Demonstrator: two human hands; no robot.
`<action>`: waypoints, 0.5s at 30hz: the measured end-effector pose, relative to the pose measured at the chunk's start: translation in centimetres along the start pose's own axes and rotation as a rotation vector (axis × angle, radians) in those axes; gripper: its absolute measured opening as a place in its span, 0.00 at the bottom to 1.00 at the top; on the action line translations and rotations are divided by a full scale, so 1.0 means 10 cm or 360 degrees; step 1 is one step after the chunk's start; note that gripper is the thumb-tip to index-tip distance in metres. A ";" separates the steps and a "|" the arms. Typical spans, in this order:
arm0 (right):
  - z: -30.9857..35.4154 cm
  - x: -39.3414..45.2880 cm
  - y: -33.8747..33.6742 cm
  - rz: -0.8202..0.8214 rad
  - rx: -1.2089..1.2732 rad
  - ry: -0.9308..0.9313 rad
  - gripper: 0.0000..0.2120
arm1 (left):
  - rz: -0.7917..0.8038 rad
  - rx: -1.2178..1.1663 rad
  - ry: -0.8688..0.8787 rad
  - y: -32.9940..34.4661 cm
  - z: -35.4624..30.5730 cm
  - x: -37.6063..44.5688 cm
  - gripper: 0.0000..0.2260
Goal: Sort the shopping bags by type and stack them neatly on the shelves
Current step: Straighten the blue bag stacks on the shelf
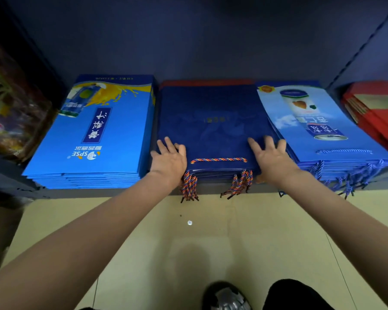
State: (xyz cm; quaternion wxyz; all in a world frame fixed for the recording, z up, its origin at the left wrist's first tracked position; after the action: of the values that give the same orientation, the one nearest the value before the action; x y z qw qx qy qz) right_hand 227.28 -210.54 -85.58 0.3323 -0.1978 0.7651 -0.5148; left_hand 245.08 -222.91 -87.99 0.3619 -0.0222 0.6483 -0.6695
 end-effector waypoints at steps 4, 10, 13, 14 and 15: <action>0.06 0.06 0.07 -0.0044 0.0064 -0.0029 0.51 | 0.0086 0.0089 0.0019 -0.08 0.17 -0.02 0.41; 0.02 0.16 0.06 0.0114 0.0376 -0.0069 0.56 | 0.0083 0.0033 0.0014 -0.08 0.22 -0.08 0.42; -0.01 0.19 0.09 0.0192 0.0411 -0.0063 0.58 | 0.0047 -0.0043 -0.0066 -0.08 0.25 -0.11 0.47; -0.01 0.20 0.09 0.0225 0.0410 -0.0078 0.58 | 0.0074 -0.0092 -0.0080 -0.07 0.26 -0.12 0.51; -0.02 0.22 0.08 0.0262 0.0416 -0.0099 0.59 | 0.0107 -0.0150 -0.0085 -0.07 0.29 -0.12 0.53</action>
State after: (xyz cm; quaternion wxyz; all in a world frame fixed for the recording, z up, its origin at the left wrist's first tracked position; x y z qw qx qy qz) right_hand 225.64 -211.49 -86.98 0.4198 -0.1052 0.6946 -0.5747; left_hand 247.07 -224.80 -86.40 0.3999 -0.0352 0.6696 -0.6249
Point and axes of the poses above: each hand's wrist, its own x-axis towards the middle knuckle, its own y-axis out of the palm, z = x × y, the point moved 5 cm from there along x, towards the middle knuckle, and after that the axes turned 15 degrees about y, right-handed, at the moved point
